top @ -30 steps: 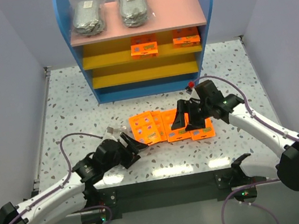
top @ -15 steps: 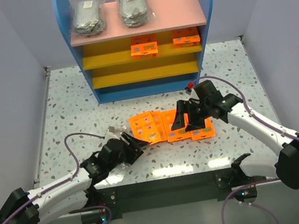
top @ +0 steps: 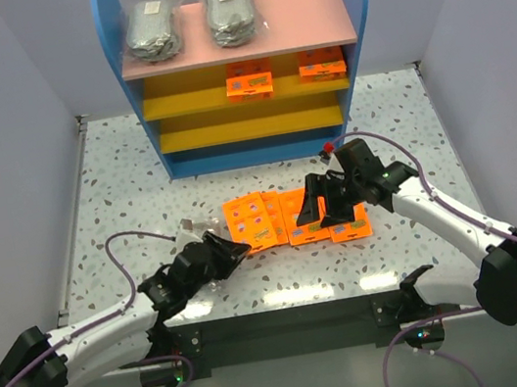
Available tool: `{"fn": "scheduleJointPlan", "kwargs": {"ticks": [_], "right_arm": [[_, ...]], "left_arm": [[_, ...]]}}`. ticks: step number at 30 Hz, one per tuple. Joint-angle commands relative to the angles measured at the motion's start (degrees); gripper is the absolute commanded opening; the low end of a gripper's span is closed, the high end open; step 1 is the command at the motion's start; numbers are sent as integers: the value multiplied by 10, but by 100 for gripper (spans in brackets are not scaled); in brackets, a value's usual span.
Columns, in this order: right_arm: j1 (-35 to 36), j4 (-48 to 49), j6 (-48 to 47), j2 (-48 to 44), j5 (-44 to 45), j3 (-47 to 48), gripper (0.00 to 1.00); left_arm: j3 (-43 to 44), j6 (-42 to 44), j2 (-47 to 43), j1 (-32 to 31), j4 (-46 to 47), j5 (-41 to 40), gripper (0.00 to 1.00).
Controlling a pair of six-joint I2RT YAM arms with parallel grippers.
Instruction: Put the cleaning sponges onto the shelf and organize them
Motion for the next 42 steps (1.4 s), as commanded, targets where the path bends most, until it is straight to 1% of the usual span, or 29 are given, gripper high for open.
{"fn": "scheduleJointPlan", "kwargs": {"ticks": [1,3,5,6,9,12,14,16,17,19,23,25,26,29,33,36,40,42], "right_arm": [[2,-2,-14,-3,-6,19,78],[2,-2,-14,-5,-7,19,78],[2,-2,-12,-6,-5,19,78],[2,-3,-12,-7,-5,20,78],[2,-7,-12,-9,-3,21,78],[2,-7,-12,-12,-1,22,77],[2,-7,-13,-10,-2,22,77],[2,-8,-13,-9,-3,22,77],[2,-6,-13,-8,-2,23,77],[2,-6,-13,-8,-2,23,77],[2,-4,-14,-5,-1,22,77],[2,-3,-15,-4,-1,22,77],[2,-3,-15,-3,-2,22,77],[2,-2,-14,0,-1,24,77],[2,-4,-16,6,-1,31,77],[2,-10,-21,14,-1,41,77],[2,-16,-24,19,0,55,77],[2,-17,-26,23,0,57,77]], "left_arm": [[-7,23,2,-2,29,-27,41],[-13,31,4,-1,44,-28,38],[-15,39,4,-2,54,-29,31],[-13,41,1,-1,54,-32,24],[-9,55,-21,-2,54,-39,15],[9,68,-60,-1,12,-49,4],[28,71,-96,-1,-33,-57,0],[42,70,-122,-2,-70,-61,0],[57,70,-146,-2,-106,-61,0],[75,75,-169,-1,-135,-61,0],[129,106,-234,-2,-211,-64,0],[147,122,-258,-1,-228,-72,0],[168,137,-281,-2,-244,-89,0],[203,164,-314,-2,-254,-119,0],[243,199,-302,-1,-250,-133,0],[255,229,-271,-1,-203,-116,0],[275,261,-229,4,-171,-115,0],[289,272,-211,25,-147,-96,0]]}}
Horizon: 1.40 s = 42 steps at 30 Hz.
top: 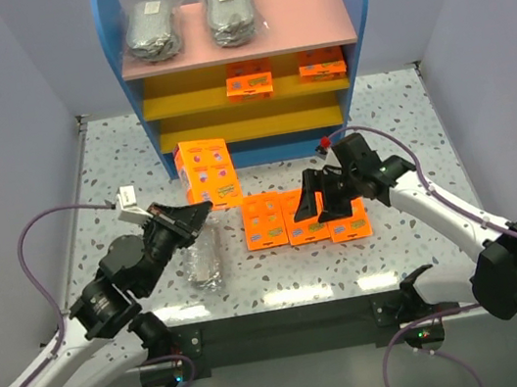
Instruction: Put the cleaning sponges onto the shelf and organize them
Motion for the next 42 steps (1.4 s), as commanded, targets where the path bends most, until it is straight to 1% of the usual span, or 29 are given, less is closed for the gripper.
{"fn": "scheduleJointPlan", "kwargs": {"ticks": [1,2,4,5,7,8,10,11,12,13,14,16,17,19,20,23,27,31,34,39,42], "right_arm": [[2,-9,-16,3,1,30,77],[2,-11,-17,3,2,30,77],[2,-12,-20,4,2,30,77],[2,-15,-21,3,4,31,77],[2,-17,-23,2,6,34,77],[2,-18,-23,0,8,35,77],[0,-19,-23,-3,11,36,77],[0,-20,-24,-4,14,36,77],[1,-20,-24,-3,13,36,77],[1,-21,-25,-2,13,37,77],[1,-25,-27,-1,14,37,77],[1,-26,-28,-1,16,39,77],[1,-26,-29,-1,16,40,77],[1,-27,-30,1,18,41,77],[1,-27,-30,3,18,41,77],[2,-28,-32,6,17,42,77],[0,-24,-31,9,18,42,77],[-1,-23,-32,14,17,45,77],[0,-21,-32,18,15,48,77],[-2,-20,-32,23,13,55,77],[-2,-18,-32,23,13,55,77]], "left_arm": [[39,56,26,31,70,26,0],[48,57,47,72,84,82,0],[44,46,67,125,116,160,0],[41,39,82,167,140,215,0],[40,30,91,201,171,253,0],[47,31,99,225,175,274,0],[67,40,112,248,175,296,0],[69,37,128,279,186,333,0],[67,29,136,297,203,358,0],[63,5,155,338,241,385,0],[59,-9,164,358,261,435,0],[56,-40,186,392,304,471,0],[59,-46,193,419,313,495,0],[71,-63,222,442,334,521,0],[71,-72,232,462,348,550,0],[76,-99,267,477,378,583,0],[74,-121,296,486,408,602,0],[75,-171,346,495,478,619,0],[106,-165,381,501,470,610,0],[147,-186,442,523,488,614,0],[174,-180,473,530,475,603,0]]}}
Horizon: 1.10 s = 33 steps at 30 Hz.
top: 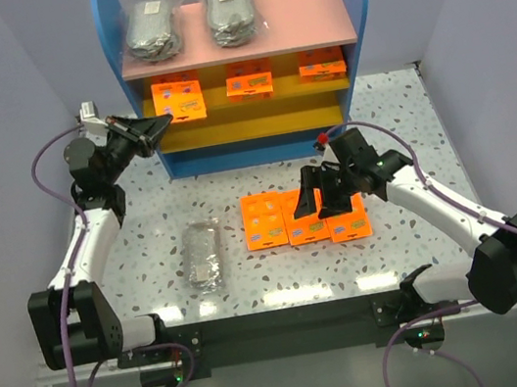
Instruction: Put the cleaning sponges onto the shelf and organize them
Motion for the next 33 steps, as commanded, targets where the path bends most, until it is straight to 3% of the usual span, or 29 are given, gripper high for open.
{"fn": "scheduleJointPlan", "kwargs": {"ticks": [1,18,21,22,25,27,31,33], "right_arm": [[-2,4,-10,3,-3,24,77],[-4,26,2,1,-7,16,77],[-5,26,4,-1,-6,14,77],[-5,25,4,-2,-6,14,77],[-4,26,4,-1,-7,14,78],[-5,26,5,-1,-8,16,78],[-5,26,7,-3,-5,16,78],[-5,25,11,-11,0,14,79]], "left_arm": [[53,-11,31,14,34,3,0],[138,-40,172,28,60,19,1],[136,-43,171,28,63,18,19],[132,-43,163,28,63,18,31],[118,-33,139,29,52,19,48],[99,-31,113,30,48,17,54],[57,-29,59,32,41,29,77],[29,-7,13,32,24,37,82]]}}
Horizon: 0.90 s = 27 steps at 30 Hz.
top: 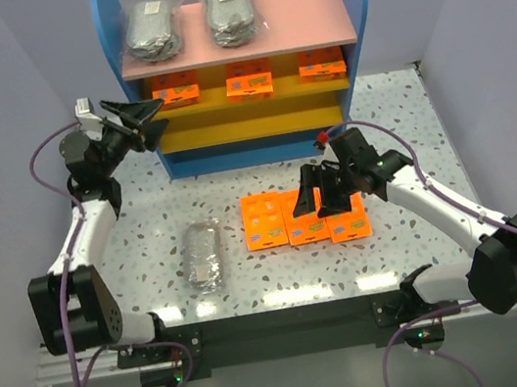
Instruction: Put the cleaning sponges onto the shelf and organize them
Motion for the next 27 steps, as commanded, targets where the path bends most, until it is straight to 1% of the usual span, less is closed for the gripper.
{"fn": "scheduleJointPlan", "kwargs": {"ticks": [1,2,3,5,6,7,8,9,10,12,14,15,17,18,19,21,24,25,27], "right_arm": [[-3,16,6,-15,1,13,79],[-3,16,8,-18,3,10,79],[-3,18,10,-22,2,6,79],[-3,21,13,-26,-1,-2,79],[-4,23,17,-30,-2,-10,79],[-3,25,19,-32,-5,-14,79],[-3,31,21,-32,-7,-23,79],[-4,33,23,-32,-11,-26,79],[-3,37,25,-33,-14,-30,79],[-3,42,27,-32,-19,-36,79],[-3,40,25,-29,-20,-37,80],[-3,36,21,-27,-20,-36,80],[-3,28,14,-23,-19,-33,80],[-4,26,13,-22,-19,-32,80],[-4,25,12,-20,-18,-32,80],[-3,23,9,-19,-20,-32,80],[-3,26,9,-17,-21,-36,80],[-3,28,10,-16,-22,-37,80],[-3,28,11,-16,-24,-39,80]], "left_arm": [[-39,37,-88,5,-27,26,85],[-51,54,-107,5,-49,35,86],[-72,99,-146,5,-116,36,86],[-90,164,-190,5,-217,19,91],[-109,225,-234,5,-338,-1,93],[-125,246,-258,5,-381,-34,94],[-145,259,-282,4,-418,-50,94],[-173,287,-312,3,-497,-71,94],[-189,292,-328,3,-527,-98,94],[-240,288,-379,3,-577,-109,94],[-261,284,-403,2,-608,-121,94],[-273,280,-424,2,-649,-128,93],[-274,278,-452,0,-691,-159,93],[-271,273,-483,-1,-741,-172,93],[-268,271,-500,-2,-768,-201,93],[-261,256,-552,-1,-833,-226,93],[-298,247,-598,-3,-861,-225,91],[-315,249,-602,-1,-856,-196,90],[-353,253,-603,-2,-852,-178,89]]}}
